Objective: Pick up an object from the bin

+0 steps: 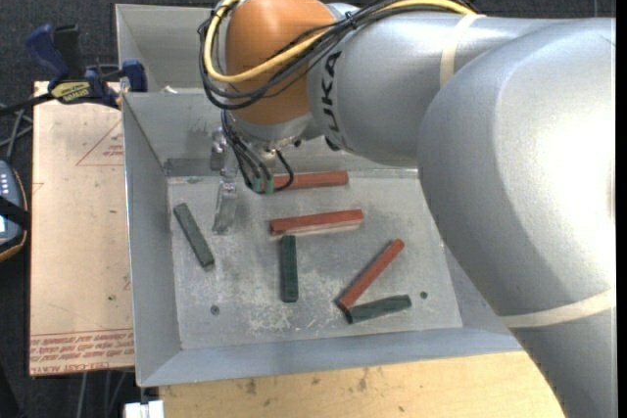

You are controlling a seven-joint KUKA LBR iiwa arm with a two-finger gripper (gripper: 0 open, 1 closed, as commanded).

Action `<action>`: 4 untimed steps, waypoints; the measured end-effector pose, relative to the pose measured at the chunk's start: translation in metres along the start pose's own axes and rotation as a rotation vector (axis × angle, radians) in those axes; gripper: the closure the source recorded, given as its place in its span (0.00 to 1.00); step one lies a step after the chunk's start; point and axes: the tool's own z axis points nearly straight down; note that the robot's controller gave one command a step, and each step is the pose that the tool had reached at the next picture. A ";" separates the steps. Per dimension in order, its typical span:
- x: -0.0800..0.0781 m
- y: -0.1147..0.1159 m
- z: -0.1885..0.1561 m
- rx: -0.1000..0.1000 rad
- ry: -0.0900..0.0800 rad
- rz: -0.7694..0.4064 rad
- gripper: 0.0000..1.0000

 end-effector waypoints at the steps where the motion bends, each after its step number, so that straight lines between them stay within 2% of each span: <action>1: 0.015 -0.027 0.014 -0.003 -0.005 -0.170 0.00; 2: 0.015 -0.043 0.042 0.003 -0.002 -0.343 0.00; 3: -0.004 -0.073 0.027 -0.003 0.001 -0.408 0.00; 4: -0.003 -0.110 0.028 0.004 -0.004 -0.588 0.00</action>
Offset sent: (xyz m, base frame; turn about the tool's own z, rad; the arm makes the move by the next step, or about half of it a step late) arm -0.0184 -0.0322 -0.0467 -0.3571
